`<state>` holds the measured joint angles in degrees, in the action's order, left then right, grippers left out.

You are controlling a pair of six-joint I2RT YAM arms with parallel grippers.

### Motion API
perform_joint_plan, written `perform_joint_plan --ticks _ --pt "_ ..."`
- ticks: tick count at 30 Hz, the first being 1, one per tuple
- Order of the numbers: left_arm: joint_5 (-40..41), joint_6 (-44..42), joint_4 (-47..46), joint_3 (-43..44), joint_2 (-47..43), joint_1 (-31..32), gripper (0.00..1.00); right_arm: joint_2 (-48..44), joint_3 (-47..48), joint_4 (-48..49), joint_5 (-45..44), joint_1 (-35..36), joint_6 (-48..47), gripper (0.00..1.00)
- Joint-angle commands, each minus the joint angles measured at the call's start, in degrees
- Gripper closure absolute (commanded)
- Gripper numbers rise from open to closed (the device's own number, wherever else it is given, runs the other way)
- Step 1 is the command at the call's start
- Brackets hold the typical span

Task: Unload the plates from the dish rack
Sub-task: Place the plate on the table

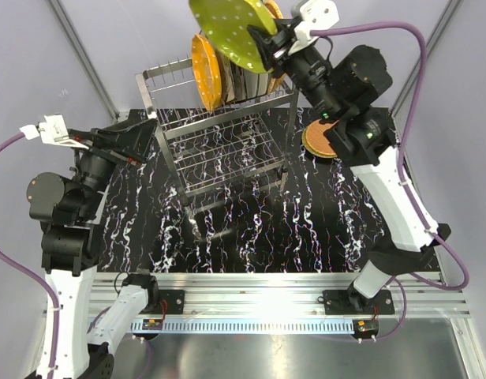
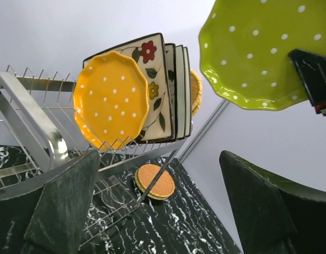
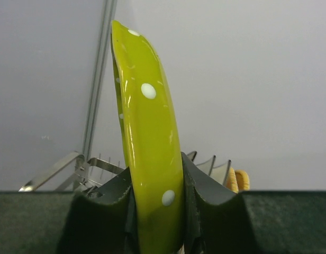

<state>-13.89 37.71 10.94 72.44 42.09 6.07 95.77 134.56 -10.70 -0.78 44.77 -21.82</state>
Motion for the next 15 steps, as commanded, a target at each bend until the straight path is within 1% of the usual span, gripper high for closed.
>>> perform_joint_plan --ticks 1,3,8,14,15 --pt "0.62 -3.26 -1.09 -1.16 -1.13 -0.09 0.01 -6.55 0.62 4.81 -0.19 -3.54 0.03 1.0" --pt "0.88 -3.09 -1.53 -2.13 -1.39 -0.09 0.01 -8.65 -1.57 4.55 -0.19 -4.95 -0.23 1.0" --pt "0.27 -2.03 -3.81 -4.33 -1.66 0.0 0.01 -11.83 -4.13 3.67 -0.19 -12.06 0.55 1.0" --pt "-0.61 -1.77 -4.17 -5.47 -1.48 -0.09 0.01 -16.31 -9.13 3.32 -0.1 -18.4 1.17 1.0" --pt "-0.7 -1.68 -4.17 -5.65 -1.57 0.0 0.01 -17.36 -9.75 3.49 -0.19 -20.49 1.52 1.0"
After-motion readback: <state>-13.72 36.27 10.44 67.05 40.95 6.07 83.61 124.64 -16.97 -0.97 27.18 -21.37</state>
